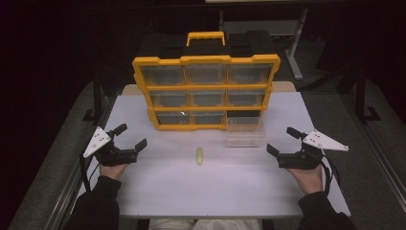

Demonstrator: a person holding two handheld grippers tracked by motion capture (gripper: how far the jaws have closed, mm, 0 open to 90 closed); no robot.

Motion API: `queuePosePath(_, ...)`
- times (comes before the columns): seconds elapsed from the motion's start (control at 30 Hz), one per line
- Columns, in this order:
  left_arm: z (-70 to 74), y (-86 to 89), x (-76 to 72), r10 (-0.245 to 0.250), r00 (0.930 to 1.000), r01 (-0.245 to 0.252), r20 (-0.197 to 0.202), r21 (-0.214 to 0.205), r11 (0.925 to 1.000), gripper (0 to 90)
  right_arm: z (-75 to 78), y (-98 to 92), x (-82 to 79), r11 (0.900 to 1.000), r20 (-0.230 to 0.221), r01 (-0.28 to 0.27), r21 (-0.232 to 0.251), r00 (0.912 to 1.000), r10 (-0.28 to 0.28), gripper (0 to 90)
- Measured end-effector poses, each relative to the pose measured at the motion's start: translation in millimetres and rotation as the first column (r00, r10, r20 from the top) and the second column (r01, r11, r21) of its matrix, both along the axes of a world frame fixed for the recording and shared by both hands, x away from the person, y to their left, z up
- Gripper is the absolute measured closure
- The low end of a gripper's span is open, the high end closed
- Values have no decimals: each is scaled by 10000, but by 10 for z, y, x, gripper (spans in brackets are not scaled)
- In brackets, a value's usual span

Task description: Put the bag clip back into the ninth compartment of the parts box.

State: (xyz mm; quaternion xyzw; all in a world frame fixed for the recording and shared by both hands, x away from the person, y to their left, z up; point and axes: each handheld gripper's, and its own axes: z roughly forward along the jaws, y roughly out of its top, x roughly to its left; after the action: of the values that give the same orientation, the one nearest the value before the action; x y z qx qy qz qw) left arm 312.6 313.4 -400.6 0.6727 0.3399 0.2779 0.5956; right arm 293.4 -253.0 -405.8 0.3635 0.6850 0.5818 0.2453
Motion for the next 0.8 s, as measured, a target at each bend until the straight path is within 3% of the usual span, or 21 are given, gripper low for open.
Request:
queuePosePath(0.37,-11,6,2,-19,9999,20,-105,33,10000,1,15,31,-7,9998,6,-171,-81,9999,171,0)
queuePosePath(0.5,-12,10,-5,-110,9999,108,-104,-204,9997,1,41,53,-17,9997,51,-189,-123,9998,190,0)
queuePosePath(0.63,7,25,-33,63,10000,-62,74,-143,9999,1,28,99,-21,9993,-309,-360,39,9989,361,0)
queuePosePath(0.8,8,22,-39,105,9999,-104,94,-124,9999,1,41,125,-33,9990,-295,-422,-177,9987,417,0)
